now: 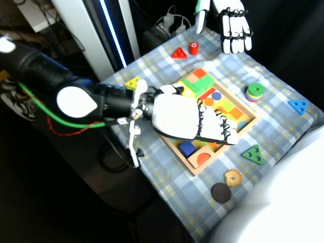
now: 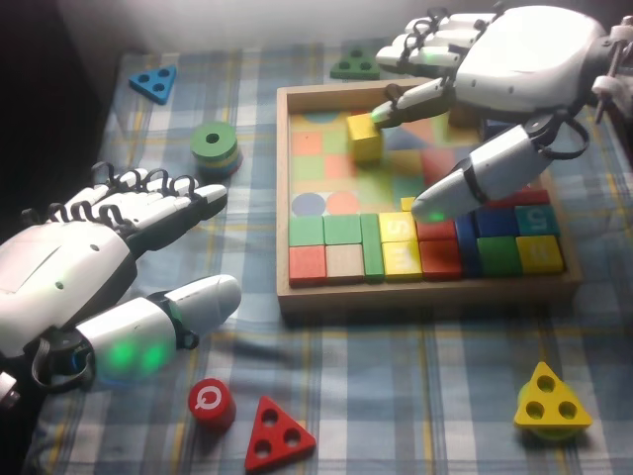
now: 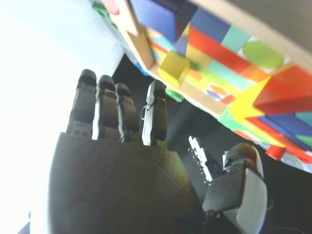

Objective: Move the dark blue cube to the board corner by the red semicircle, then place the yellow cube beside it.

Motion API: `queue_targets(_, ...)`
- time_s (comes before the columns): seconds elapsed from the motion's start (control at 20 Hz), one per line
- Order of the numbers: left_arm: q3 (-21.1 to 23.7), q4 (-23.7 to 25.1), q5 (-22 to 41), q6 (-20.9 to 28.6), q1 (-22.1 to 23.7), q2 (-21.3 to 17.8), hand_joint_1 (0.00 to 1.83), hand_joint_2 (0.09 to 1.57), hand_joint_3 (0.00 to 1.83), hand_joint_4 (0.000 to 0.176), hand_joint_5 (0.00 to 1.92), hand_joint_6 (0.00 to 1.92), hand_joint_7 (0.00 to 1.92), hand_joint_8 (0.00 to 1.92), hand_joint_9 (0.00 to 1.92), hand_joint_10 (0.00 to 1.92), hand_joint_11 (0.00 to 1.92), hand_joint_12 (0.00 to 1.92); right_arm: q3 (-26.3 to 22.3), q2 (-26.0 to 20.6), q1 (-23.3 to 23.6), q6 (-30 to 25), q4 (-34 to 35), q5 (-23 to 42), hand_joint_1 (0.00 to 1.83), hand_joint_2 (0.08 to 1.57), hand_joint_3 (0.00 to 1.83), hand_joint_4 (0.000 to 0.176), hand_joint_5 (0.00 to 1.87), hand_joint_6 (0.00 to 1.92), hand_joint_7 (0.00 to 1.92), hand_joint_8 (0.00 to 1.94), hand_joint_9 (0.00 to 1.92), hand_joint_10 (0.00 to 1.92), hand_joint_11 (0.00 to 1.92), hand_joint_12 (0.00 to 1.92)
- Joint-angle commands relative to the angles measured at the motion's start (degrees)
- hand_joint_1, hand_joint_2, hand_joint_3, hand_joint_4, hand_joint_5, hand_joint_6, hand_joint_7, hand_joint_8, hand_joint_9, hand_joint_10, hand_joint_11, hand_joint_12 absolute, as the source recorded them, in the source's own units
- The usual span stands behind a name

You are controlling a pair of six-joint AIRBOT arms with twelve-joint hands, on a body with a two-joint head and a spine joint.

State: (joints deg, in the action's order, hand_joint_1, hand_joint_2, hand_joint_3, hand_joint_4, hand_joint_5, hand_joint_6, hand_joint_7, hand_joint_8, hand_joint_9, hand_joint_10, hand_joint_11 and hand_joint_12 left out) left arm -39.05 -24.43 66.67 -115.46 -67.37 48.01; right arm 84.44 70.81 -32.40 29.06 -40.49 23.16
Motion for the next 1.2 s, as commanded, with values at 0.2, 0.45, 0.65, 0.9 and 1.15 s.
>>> queue_targets(0.2, -0.2, 1.9, 6.8, 0.3, 0.5, 0.3, 0.00, 1.24, 0.00, 0.036, 0.25, 0.00, 0.22, 0.00, 0.15, 0.00, 0.00, 0.16, 0.3, 0.5, 0.2, 0.1, 1.1, 4.4, 0.00, 0.68, 0.00, 0.176, 0.39, 0.01, 0.00, 0.00, 0.00, 0.00, 0.00, 0.00)
queue_targets(0.45, -0.2, 1.8, 6.8, 0.3, 0.5, 0.3, 0.00, 1.24, 0.00, 0.038, 0.26, 0.00, 0.23, 0.00, 0.16, 0.00, 0.00, 0.16, 0.2, 0.5, 0.2, 0.1, 1.1, 4.4, 0.00, 0.68, 0.00, 0.133, 0.38, 0.00, 0.00, 0.00, 0.00, 0.00, 0.00, 0.00)
queue_targets(0.65, -0.2, 1.7, 6.8, 0.3, 0.5, 0.4, 0.00, 1.24, 0.00, 0.046, 0.27, 0.00, 0.23, 0.00, 0.16, 0.00, 0.01, 0.16, -0.7, -0.1, 0.8, -0.1, 1.1, 4.5, 0.00, 0.63, 0.00, 0.146, 0.39, 0.00, 0.00, 0.00, 0.00, 0.00, 0.00, 0.00)
queue_targets(0.9, -0.2, 1.4, 6.8, 0.3, 0.5, 0.4, 0.00, 1.24, 0.00, 0.058, 0.28, 0.01, 0.21, 0.00, 0.16, 0.00, 0.02, 0.17, -2.6, -1.8, 2.3, -0.1, 1.1, 5.6, 0.00, 0.69, 0.00, 0.148, 0.34, 0.00, 0.00, 0.00, 0.00, 0.00, 0.00, 0.00)
queue_targets(1.15, -0.2, 1.4, 6.7, 0.3, 0.5, 0.4, 0.00, 1.24, 0.00, 0.048, 0.27, 0.00, 0.21, 0.00, 0.15, 0.00, 0.02, 0.17, -2.3, -2.0, 2.7, 0.0, 1.1, 5.9, 0.00, 0.67, 0.00, 0.117, 0.33, 0.01, 0.00, 0.00, 0.00, 0.00, 0.00, 0.00)
